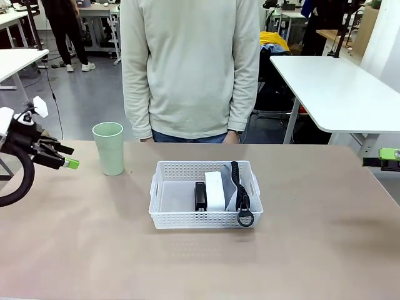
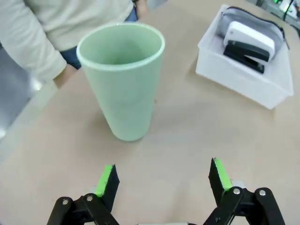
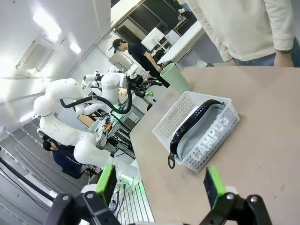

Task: Efficiently arrange items inside the basket to fit them all.
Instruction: Pick up the Reusable plastic cup and place it inside the Organizing basket.

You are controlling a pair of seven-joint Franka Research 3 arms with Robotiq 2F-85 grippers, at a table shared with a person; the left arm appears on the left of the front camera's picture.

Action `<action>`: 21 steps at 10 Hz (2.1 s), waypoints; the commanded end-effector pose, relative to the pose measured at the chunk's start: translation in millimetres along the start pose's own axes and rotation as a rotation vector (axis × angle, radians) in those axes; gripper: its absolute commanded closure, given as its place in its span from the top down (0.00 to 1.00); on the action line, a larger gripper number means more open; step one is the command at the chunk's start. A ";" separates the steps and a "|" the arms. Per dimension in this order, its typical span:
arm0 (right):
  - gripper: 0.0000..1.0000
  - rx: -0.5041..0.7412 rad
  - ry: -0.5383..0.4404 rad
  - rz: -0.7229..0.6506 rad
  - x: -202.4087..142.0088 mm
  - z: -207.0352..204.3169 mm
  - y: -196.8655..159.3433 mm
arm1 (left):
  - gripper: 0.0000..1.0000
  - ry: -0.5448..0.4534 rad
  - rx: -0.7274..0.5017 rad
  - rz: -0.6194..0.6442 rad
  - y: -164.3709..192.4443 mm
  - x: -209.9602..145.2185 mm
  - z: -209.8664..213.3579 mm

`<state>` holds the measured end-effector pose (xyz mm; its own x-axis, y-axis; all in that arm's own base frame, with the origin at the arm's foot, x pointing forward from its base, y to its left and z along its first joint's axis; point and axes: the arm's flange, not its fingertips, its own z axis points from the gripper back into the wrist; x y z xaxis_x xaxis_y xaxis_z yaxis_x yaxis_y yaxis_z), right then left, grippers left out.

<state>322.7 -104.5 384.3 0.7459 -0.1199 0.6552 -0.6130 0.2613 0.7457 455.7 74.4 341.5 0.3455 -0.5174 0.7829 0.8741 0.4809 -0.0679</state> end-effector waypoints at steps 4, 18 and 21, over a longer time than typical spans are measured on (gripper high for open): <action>1.00 -0.010 0.015 -0.012 -2.5 1.0 3.6 | 1.00 -0.155 -0.036 -0.020 45.7 -49.9 -39.9; 1.00 -0.010 0.015 -0.012 -2.5 1.0 3.6 | 1.00 -0.189 0.033 -0.118 51.2 -37.6 -111.8; 1.00 -0.010 0.015 -0.012 -2.5 1.0 3.6 | 1.00 -0.216 0.009 -0.125 50.8 -32.9 -125.3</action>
<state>322.7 -104.6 384.3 0.7460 -0.1200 0.6551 -0.6129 0.2613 0.7457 528.1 31.3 240.3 0.1969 -0.4322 0.8800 0.9011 0.4335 0.0112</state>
